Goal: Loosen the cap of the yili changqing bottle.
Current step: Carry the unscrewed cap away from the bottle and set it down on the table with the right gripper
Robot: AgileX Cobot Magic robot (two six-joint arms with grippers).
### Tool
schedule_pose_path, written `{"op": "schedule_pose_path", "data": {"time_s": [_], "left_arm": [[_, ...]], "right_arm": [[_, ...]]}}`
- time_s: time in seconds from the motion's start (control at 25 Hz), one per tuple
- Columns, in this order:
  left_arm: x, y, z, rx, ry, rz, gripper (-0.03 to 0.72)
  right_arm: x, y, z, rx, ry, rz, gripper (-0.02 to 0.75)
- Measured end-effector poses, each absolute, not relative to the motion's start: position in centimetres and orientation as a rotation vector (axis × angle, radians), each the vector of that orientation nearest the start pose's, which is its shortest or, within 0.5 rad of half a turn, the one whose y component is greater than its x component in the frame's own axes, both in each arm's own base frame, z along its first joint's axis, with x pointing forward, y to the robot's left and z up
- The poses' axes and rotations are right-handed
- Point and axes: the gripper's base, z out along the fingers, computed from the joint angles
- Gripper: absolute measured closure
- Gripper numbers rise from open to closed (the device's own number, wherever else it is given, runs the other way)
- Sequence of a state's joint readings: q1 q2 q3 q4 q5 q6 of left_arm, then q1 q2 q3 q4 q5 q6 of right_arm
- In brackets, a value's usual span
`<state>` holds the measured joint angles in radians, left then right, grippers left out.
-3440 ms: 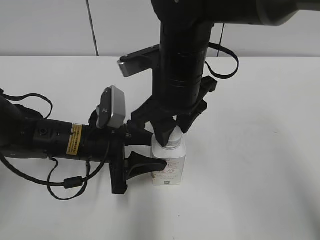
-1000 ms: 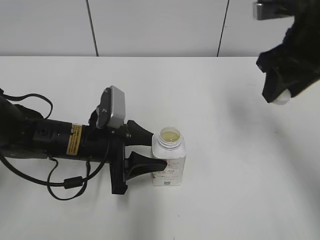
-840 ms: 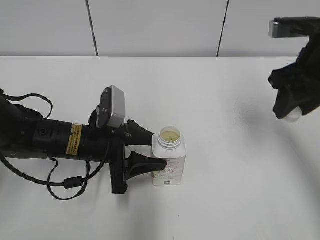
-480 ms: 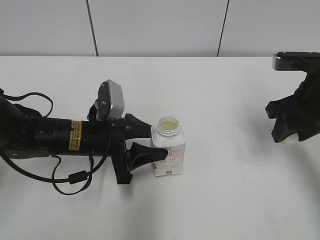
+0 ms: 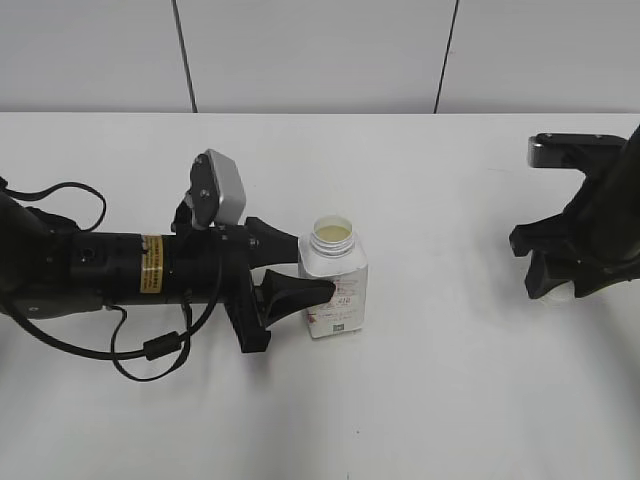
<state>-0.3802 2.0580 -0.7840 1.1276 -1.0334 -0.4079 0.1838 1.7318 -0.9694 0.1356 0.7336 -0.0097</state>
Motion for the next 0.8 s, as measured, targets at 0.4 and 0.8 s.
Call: {"op": "schedule_pose_path", "data": {"time_s": [0.4, 0.8], "left_arm": [[27.7, -18.8, 9.8, 1.273, 1.600, -0.920, 0.303], [27.6, -18.8, 9.8, 1.302, 1.576, -0.905, 0.303]], "right_arm": [[31.1, 6.5, 14.0, -0.136, 2.989, 0.155, 0.351], [31.3, 6.6, 13.5, -0.132, 2.982, 0.152, 0.351]]}}
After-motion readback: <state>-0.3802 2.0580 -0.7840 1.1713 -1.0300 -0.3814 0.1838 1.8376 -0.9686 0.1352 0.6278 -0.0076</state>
